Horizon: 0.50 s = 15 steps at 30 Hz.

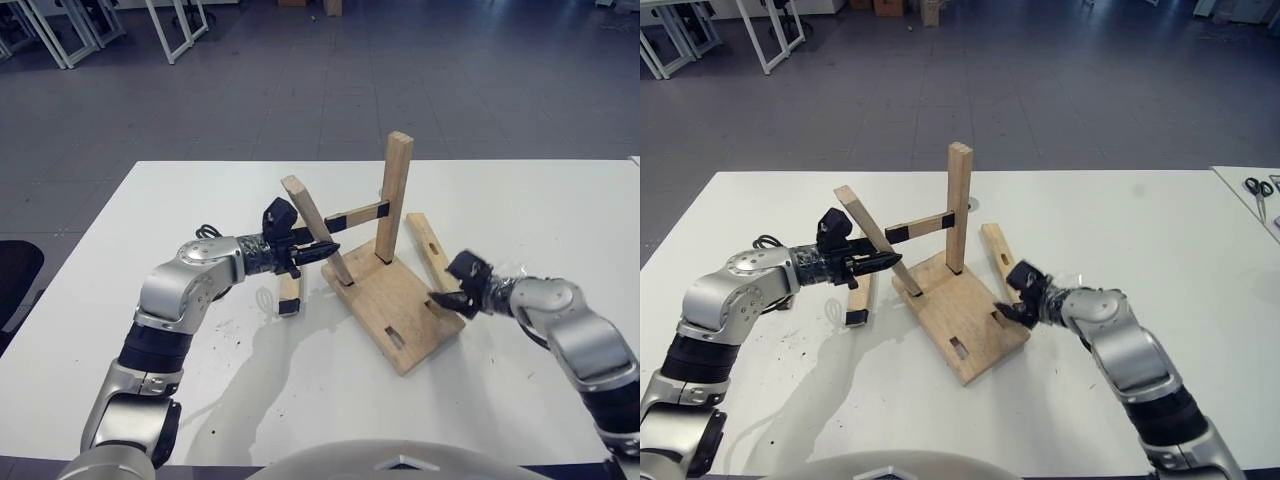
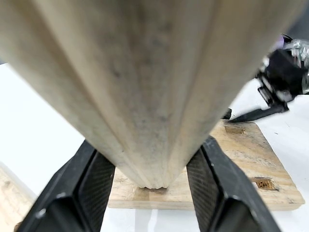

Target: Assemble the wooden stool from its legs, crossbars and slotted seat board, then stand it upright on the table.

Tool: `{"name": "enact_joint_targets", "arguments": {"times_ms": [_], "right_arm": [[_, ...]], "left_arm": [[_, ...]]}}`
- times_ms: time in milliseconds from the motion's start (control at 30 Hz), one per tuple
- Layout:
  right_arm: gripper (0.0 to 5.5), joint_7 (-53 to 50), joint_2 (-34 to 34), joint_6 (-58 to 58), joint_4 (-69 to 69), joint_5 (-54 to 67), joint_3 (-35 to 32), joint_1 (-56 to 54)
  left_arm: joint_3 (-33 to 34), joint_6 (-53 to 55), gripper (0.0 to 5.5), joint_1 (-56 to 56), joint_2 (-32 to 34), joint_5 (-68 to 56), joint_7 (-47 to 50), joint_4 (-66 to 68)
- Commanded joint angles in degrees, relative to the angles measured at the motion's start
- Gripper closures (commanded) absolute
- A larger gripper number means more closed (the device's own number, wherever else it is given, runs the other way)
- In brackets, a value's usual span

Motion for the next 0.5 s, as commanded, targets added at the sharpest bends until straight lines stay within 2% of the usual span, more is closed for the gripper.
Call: {"name": "enact_joint_targets", "arguments": {"times_ms": [33,100,200,300,367,500], "right_arm": [[2.30,-2.7,3.0,6.2,-2.9,4.2,-7.5,-6.7],[2.30,-4.2,4.3,7.5,-3.0,5.4,-9.8,-9.7],[2.30,-6.8,10.7,2.6,-1.0,8.5,-12.1,-17.8],[2.55,-4.3,13.7,-9.0,4.7,6.8,-6.9,-25.1],[2.98,-0.5,13.1,-18.4,10.2,3.7,-2.2,-28.0],[3.04,8.9,12.1,-29.8,24.6,0.2,4.4,-31.2]], "left_arm": [[-3.0,4.0,3.45,4.8,0.5,3.5,1.6,1.6],[-3.2,4.2,3.45,4.7,0.4,3.3,1.5,1.2],[-3.6,4.6,3.45,4.0,-0.2,3.1,1.7,1.1],[-4.8,4.5,3.45,2.7,-1.4,3.6,1.7,2.3],[-5.6,4.1,3.45,1.6,-2.3,4.1,1.5,3.7],[-7.0,3.0,3.45,-1.1,-4.8,5.1,1.5,7.3]]}}
